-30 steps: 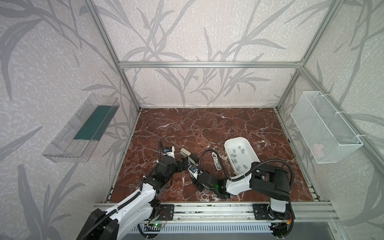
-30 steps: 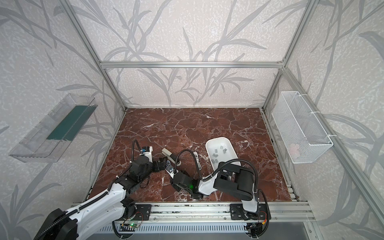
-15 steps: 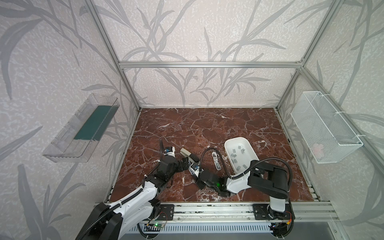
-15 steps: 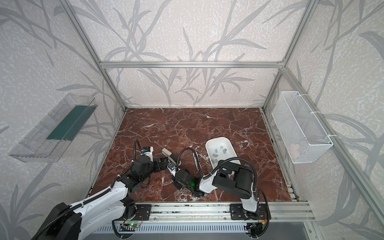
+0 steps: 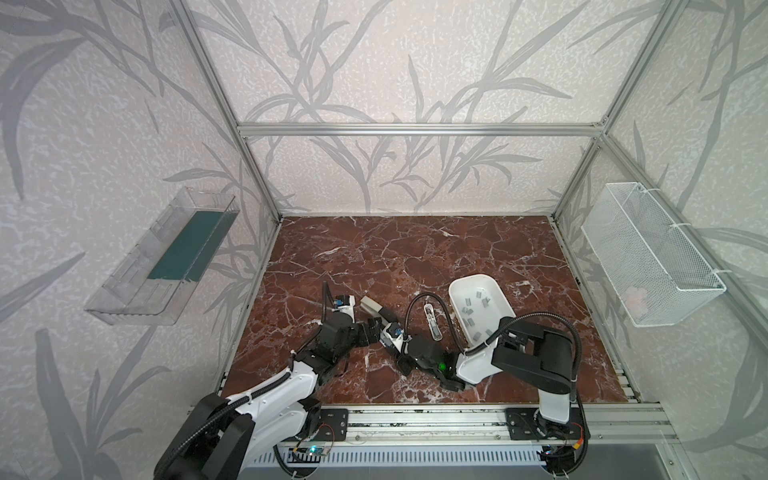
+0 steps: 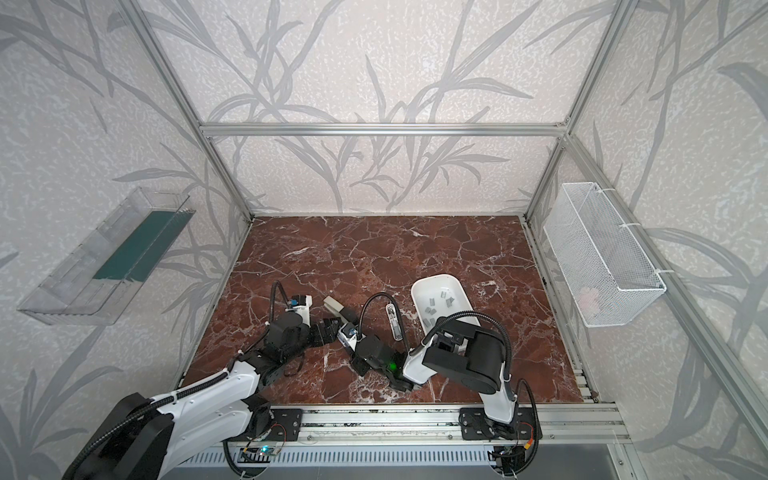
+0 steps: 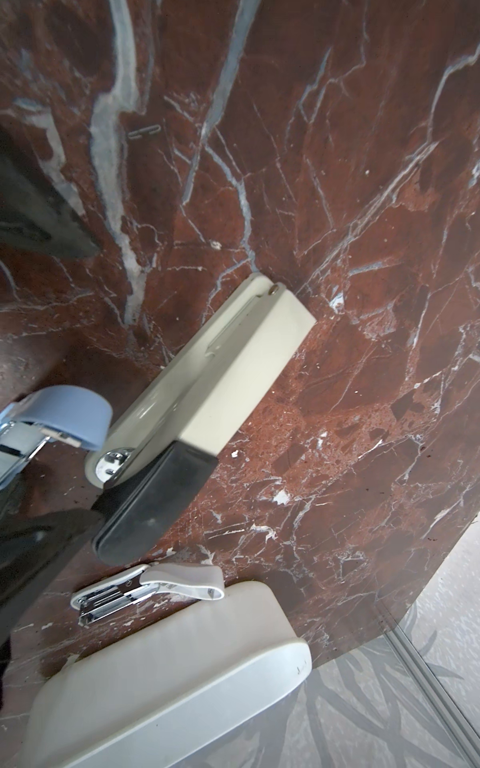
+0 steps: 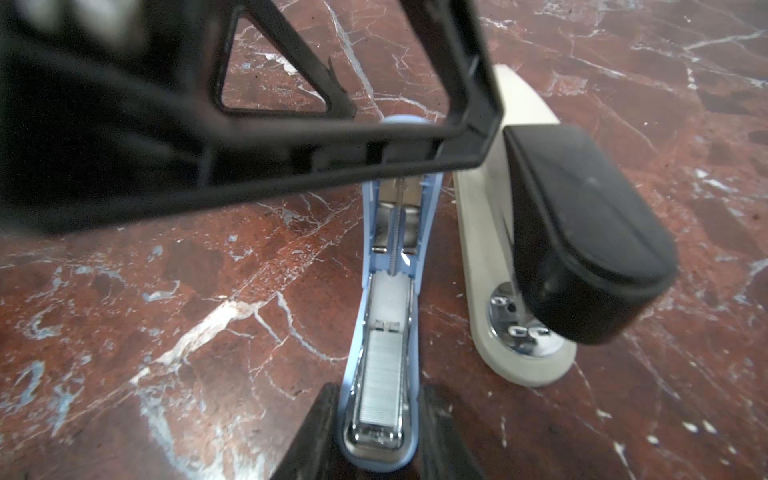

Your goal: Load the staples into the stapler

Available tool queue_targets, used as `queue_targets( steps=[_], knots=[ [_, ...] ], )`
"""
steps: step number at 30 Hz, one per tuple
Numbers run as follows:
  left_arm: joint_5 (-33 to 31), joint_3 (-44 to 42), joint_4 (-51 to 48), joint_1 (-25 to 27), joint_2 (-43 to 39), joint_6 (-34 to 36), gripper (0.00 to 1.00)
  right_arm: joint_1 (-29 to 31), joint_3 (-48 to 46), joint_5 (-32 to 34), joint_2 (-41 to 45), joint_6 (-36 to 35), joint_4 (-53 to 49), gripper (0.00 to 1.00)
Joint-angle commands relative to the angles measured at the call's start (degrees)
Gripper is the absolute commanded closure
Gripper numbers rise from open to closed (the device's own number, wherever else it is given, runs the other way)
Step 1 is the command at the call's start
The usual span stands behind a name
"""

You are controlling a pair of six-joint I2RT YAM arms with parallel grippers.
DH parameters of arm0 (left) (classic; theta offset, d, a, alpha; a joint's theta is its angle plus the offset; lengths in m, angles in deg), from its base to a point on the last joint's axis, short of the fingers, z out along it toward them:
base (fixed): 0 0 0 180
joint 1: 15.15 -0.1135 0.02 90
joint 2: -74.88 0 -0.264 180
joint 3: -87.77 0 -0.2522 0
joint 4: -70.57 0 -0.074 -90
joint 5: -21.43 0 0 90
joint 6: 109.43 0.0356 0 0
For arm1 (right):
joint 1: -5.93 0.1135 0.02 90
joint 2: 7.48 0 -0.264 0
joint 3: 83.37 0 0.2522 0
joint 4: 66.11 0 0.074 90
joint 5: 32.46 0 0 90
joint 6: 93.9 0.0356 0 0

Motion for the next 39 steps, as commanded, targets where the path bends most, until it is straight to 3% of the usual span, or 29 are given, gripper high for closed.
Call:
queue_targets(
  steps=[1, 4, 9, 13, 20, 29, 39],
  knots=[
    [2.3, -0.8, 3.6, 0.0, 0.2, -1.1, 0.09, -0.2, -0.4, -0.9, -1.7, -0.7, -1.7, 0.7],
    [4.2, -0.8, 5.0, -0.1, 0.8, -1.3, 0.17, -0.2, -0.6, -1.0, -1.7, -0.7, -1.3, 0.71],
    [5.6, -0.6, 6.3, 0.0, 1.8, -1.0, 0.46, -0.1, -0.7, -1.0, -2.0, -0.6, -0.7, 0.73],
    [5.5, -0.1, 7.6, 0.0, 4.8, -0.9, 0.54, -0.2, -0.6, -1.2, -2.0, -0.5, -0.9, 0.74],
    [10.9, 0.6, 14.1, 0.1, 10.1, -1.2, 0.69, -0.1, -0.5, -1.1, -2.2, -0.3, -0.5, 0.75],
    [12.1, 0.8, 13.5, 1.1, 8.2, -0.3, 0.7, -1.4, -1.4, -2.1, -2.5, 1.1, 1.1, 0.76],
    [10.5, -0.7, 15.0, 5.2, 7.9, 0.8, 0.6, -1.6, -1.5, -2.5, -2.6, 1.5, 1.7, 0.76]
  ],
)
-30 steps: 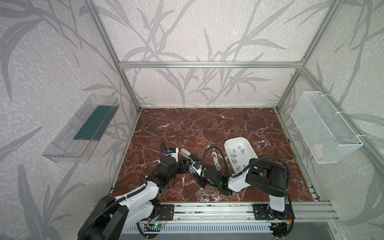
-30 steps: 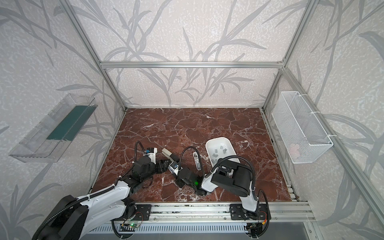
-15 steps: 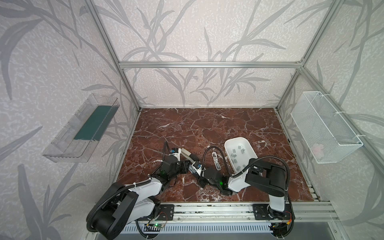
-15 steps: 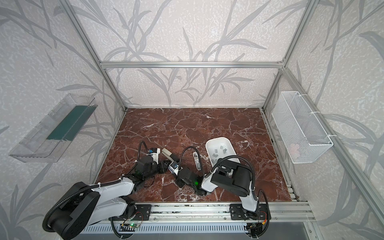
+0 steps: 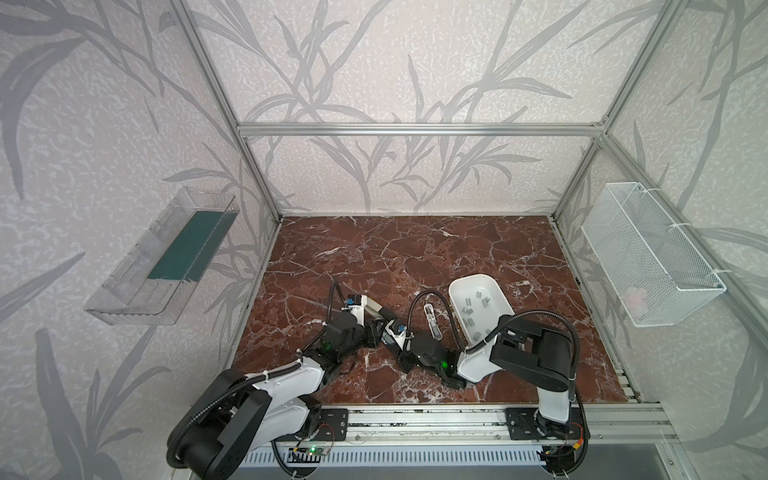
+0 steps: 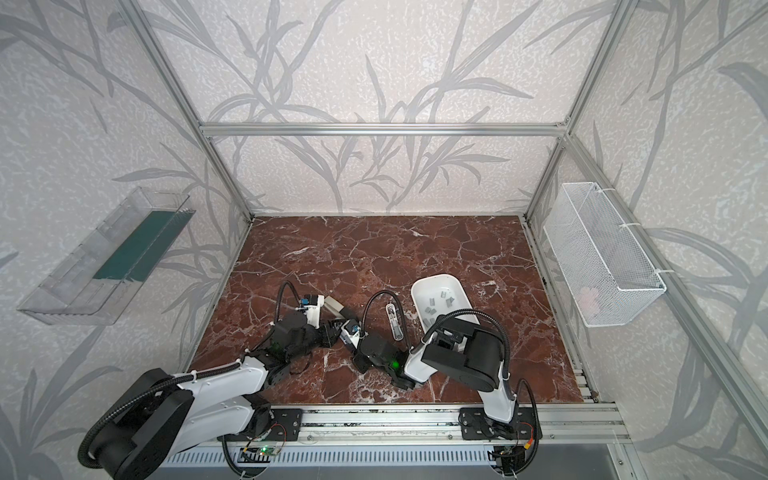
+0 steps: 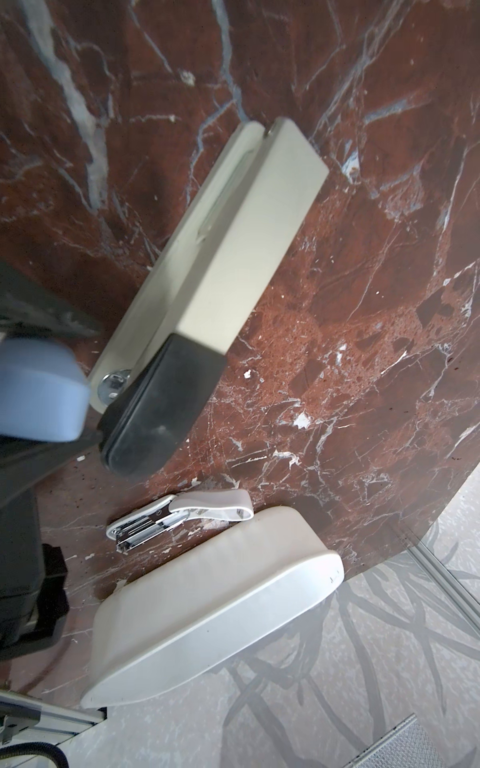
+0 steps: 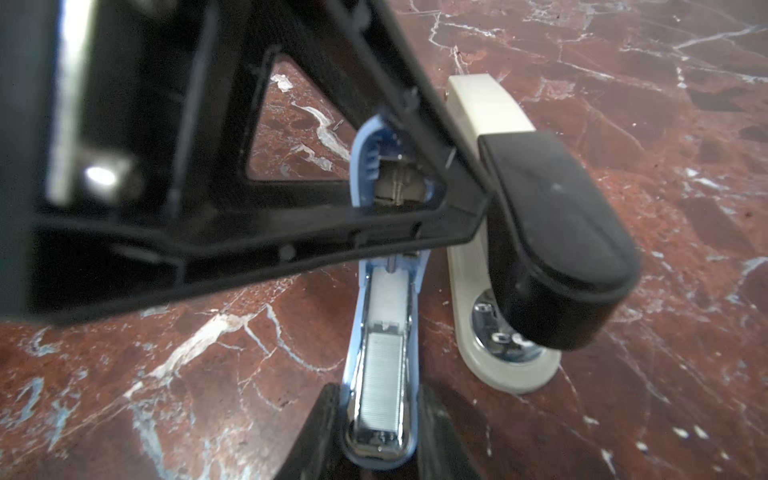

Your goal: Load the staples into the stapler

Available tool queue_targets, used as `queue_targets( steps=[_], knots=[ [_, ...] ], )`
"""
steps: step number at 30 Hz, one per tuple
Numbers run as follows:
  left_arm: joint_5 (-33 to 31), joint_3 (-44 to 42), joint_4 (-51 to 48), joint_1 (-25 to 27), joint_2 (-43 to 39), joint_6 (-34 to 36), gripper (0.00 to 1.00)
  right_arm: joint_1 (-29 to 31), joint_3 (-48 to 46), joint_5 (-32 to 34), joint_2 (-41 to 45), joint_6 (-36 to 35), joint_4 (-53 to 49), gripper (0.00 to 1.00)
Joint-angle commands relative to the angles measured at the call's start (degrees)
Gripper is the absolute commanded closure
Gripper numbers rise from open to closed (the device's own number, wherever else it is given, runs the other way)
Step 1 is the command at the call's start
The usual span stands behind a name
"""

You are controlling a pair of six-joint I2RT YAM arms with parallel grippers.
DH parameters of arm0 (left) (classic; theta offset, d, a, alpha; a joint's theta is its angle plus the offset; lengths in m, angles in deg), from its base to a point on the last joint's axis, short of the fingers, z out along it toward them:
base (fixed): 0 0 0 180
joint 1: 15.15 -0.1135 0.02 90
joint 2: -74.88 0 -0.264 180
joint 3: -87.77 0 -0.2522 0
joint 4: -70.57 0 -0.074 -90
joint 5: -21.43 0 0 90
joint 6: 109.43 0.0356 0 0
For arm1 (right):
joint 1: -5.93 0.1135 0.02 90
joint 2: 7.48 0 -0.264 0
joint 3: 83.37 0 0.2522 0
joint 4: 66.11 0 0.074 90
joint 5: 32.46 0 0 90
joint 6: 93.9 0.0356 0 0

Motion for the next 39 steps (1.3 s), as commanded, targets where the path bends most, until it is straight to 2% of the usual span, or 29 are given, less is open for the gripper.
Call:
queue_targets(
  steps=[1, 7, 13, 23, 27, 39],
  knots=[
    [1.7, -0.4, 2.0, 2.2, -0.1, 0.5, 0.6, -0.2, -0.7, -0.8, -2.0, 0.1, -1.7, 0.77],
    [0.5, -1.4, 3.1, 4.2, -0.9, 1.1, 0.55, -0.2, -0.4, -0.8, -2.1, 0.0, -2.1, 0.76],
    [-3.3, -3.6, 5.0, 7.7, -0.5, 1.7, 0.44, -0.4, -0.3, -0.6, -2.1, 0.2, -2.1, 0.77],
    [-7.6, -3.9, 4.2, 8.5, 0.4, 2.1, 0.48, -0.3, -0.6, -0.8, -1.9, 0.1, -1.9, 0.77],
    [-9.7, -3.5, 4.2, 8.5, 1.9, 2.3, 0.48, -0.4, -1.2, -0.9, -1.0, 0.1, -1.1, 0.7],
    [-11.7, -1.1, 10.6, 8.8, 15.0, 3.3, 0.53, -0.3, -5.1, 0.1, 6.1, -0.7, -0.1, 0.6]
  ],
)
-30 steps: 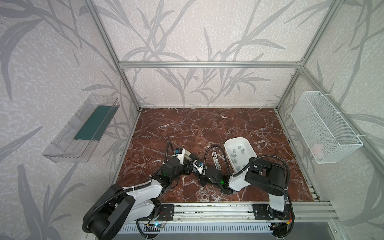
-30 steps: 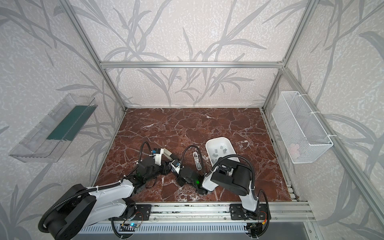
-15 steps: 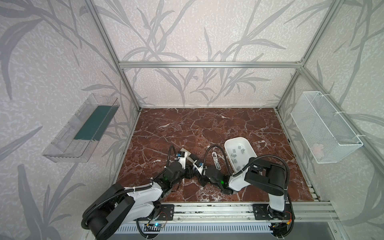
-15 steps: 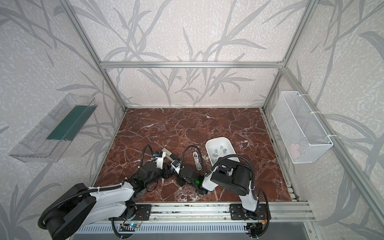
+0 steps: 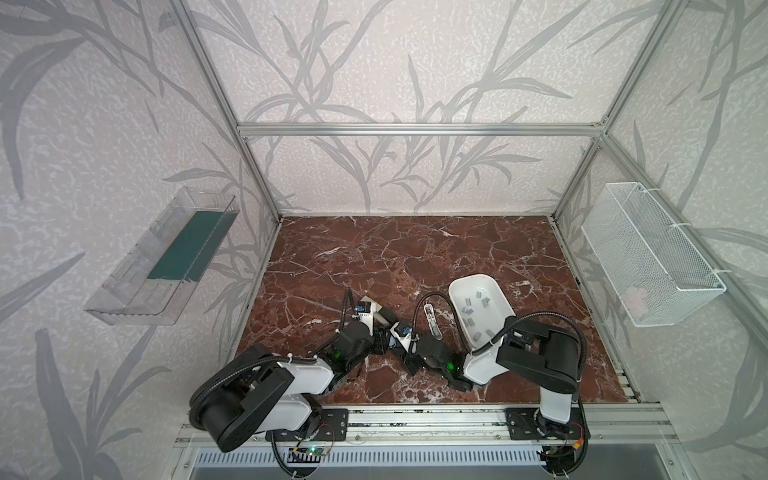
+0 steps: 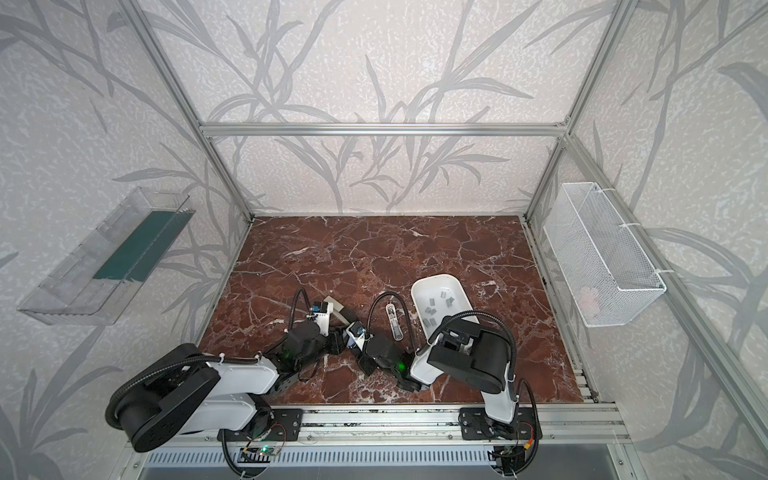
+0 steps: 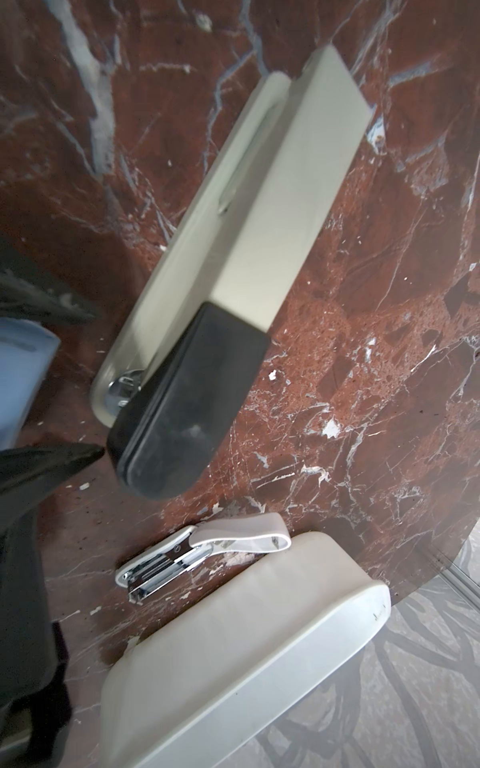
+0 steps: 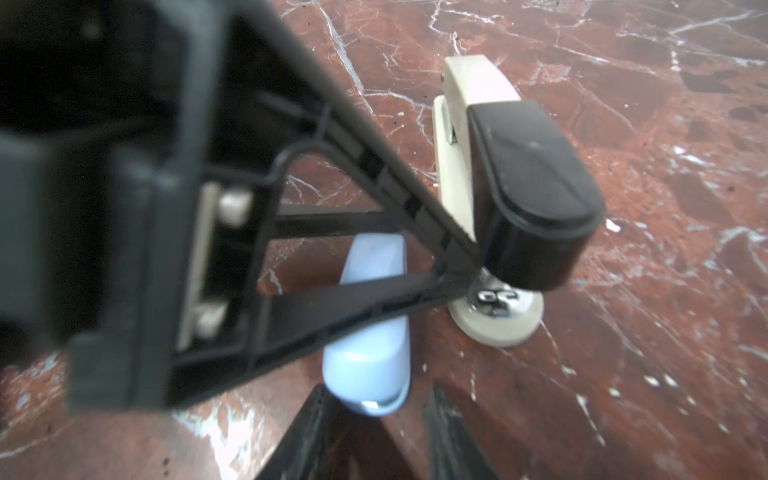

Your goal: Load the staples into the stapler

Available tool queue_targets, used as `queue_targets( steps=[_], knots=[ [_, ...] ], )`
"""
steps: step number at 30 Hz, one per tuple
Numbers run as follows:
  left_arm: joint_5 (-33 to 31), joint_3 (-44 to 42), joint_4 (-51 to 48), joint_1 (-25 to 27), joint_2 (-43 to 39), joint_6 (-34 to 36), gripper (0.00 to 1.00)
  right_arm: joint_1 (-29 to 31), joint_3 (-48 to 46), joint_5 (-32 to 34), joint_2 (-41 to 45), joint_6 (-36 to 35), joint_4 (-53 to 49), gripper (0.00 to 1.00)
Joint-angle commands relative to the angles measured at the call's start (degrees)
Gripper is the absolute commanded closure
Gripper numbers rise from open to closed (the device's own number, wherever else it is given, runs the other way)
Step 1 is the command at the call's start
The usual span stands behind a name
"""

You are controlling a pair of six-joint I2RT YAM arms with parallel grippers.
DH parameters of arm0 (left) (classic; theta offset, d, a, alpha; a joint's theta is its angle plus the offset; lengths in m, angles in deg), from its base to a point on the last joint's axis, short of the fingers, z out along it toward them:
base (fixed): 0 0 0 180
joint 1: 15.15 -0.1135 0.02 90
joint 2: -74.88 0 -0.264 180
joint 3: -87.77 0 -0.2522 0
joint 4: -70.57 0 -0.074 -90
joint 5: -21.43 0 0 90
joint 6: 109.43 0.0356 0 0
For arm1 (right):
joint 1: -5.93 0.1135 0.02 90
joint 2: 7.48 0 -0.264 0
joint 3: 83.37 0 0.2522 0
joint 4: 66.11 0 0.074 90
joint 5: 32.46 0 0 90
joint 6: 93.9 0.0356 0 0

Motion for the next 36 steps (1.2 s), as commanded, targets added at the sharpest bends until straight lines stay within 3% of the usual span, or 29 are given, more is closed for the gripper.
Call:
queue_targets(
  steps=[1, 7, 14, 19, 36],
  knots=[
    [-1.1, 0.4, -0.6, 0.8, 4.1, 1.0, 0.54, -0.1, -1.1, 0.7, 3.2, -0.8, -0.2, 0.59],
    [-1.7, 1.2, 0.5, 0.9, 6.0, 1.3, 0.53, -0.1, -2.4, 0.2, 6.4, -1.1, 0.6, 0.59],
    [-3.4, 1.4, -0.2, 0.9, 6.0, 1.8, 0.55, -0.1, 0.5, 0.3, 7.3, -1.1, -2.0, 0.71],
    [-5.6, 1.5, -3.6, 0.8, 3.5, 2.2, 0.57, -0.1, 2.8, 0.4, 4.5, -1.1, -2.0, 0.75],
    [-5.3, 1.1, -3.2, 0.8, 3.7, 2.7, 0.65, -0.5, 7.1, 0.1, 1.0, -0.7, -5.3, 0.77]
  ],
)
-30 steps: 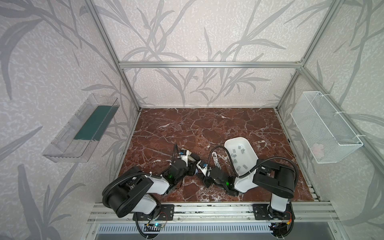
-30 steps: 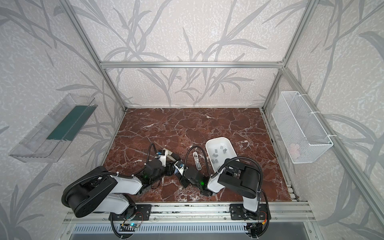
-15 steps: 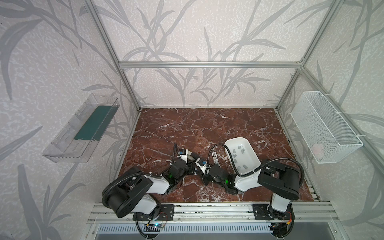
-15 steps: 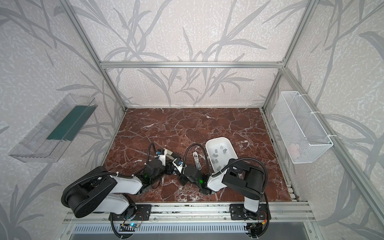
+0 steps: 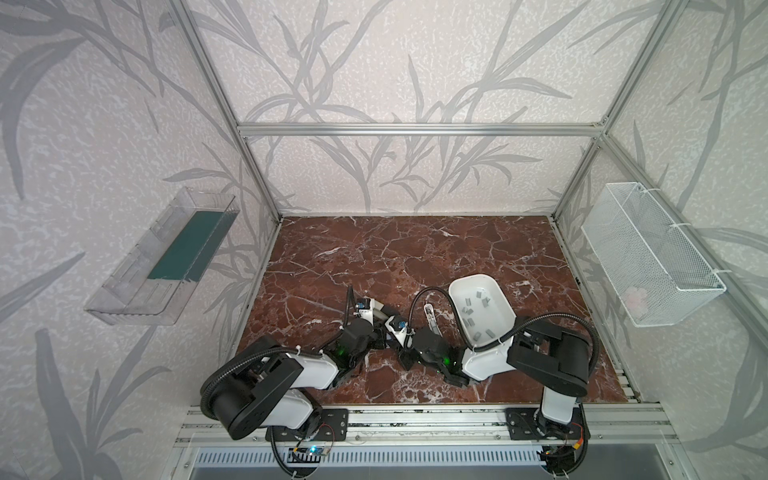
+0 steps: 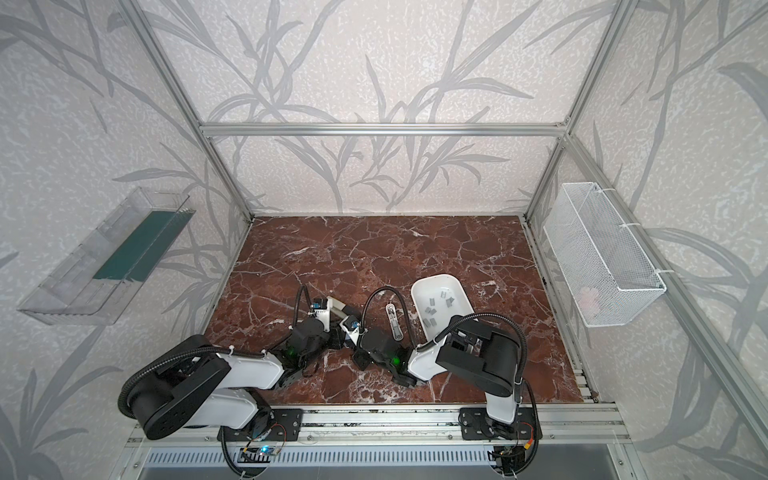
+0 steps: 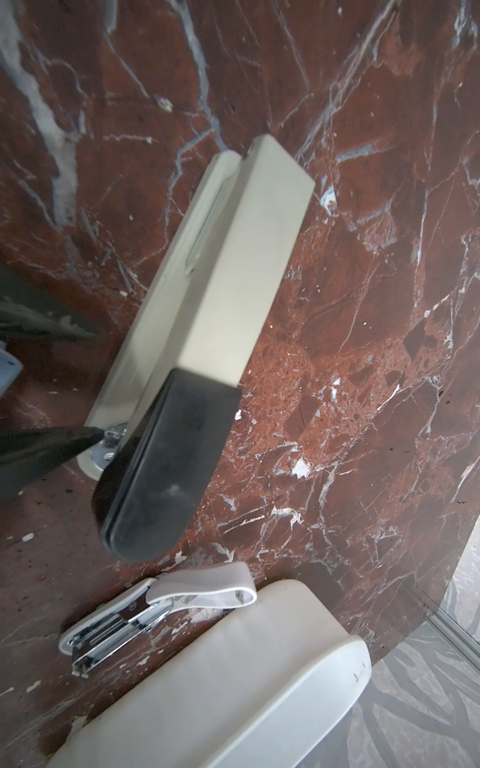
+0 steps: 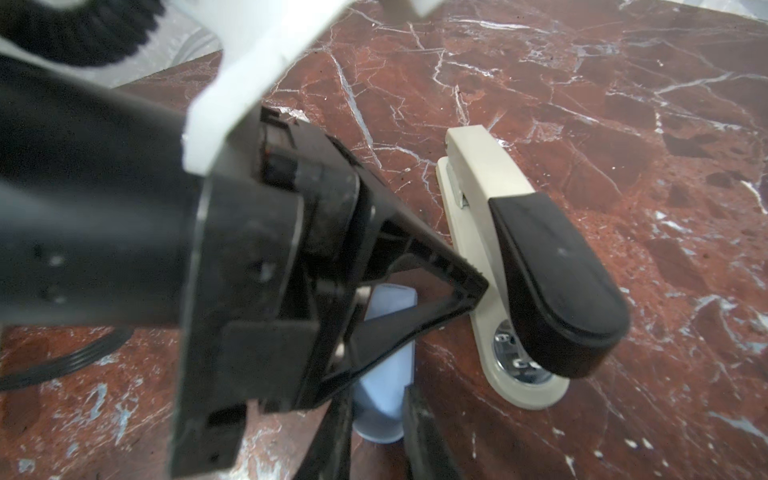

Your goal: Load the staples into the stapler

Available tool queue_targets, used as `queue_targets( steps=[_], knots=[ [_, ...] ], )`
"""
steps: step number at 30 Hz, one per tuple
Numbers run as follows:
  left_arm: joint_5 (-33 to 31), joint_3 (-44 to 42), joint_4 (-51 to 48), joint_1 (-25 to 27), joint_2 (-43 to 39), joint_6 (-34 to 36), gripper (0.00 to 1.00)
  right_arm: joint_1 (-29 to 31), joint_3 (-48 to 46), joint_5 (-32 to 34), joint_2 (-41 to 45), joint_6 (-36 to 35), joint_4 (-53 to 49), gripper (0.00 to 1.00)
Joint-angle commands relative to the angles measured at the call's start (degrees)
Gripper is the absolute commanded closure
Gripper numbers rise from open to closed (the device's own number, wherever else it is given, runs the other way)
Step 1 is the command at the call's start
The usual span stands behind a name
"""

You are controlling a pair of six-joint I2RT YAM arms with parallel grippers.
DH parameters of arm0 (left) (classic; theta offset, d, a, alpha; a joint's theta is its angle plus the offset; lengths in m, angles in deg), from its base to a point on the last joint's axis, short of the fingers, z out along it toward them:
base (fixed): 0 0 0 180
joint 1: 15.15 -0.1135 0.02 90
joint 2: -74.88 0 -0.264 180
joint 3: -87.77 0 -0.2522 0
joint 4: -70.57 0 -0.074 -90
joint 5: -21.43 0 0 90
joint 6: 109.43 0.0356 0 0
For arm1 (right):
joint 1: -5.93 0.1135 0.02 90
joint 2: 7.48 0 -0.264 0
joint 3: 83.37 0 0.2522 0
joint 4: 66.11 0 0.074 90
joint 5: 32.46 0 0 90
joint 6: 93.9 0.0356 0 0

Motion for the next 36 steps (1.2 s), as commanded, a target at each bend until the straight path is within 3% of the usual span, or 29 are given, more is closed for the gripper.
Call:
queue_targets(
  steps=[1, 17, 28, 32, 36],
  knots=[
    [1.7, -0.6, -3.5, 0.6, 1.3, 0.8, 0.65, -0.4, 2.4, 0.4, -1.3, 0.2, -0.6, 0.77],
    [-1.2, -1.7, -1.2, 0.5, 3.5, -1.8, 0.76, -1.6, 5.5, 0.7, -1.2, -1.2, -2.6, 0.77],
    [-1.1, -1.6, -1.8, 0.5, 3.2, -2.4, 0.78, -1.8, 7.7, -0.2, -1.6, -2.0, -2.3, 0.75],
    [1.4, -2.5, 0.6, -0.4, 2.5, -3.0, 0.81, -1.9, 7.1, -0.9, -1.5, -2.2, -0.9, 0.75],
    [4.5, -1.7, -6.0, -3.2, -2.5, -4.3, 0.8, -1.8, 6.3, -1.1, -0.4, -2.7, -0.3, 0.75]
  ],
)
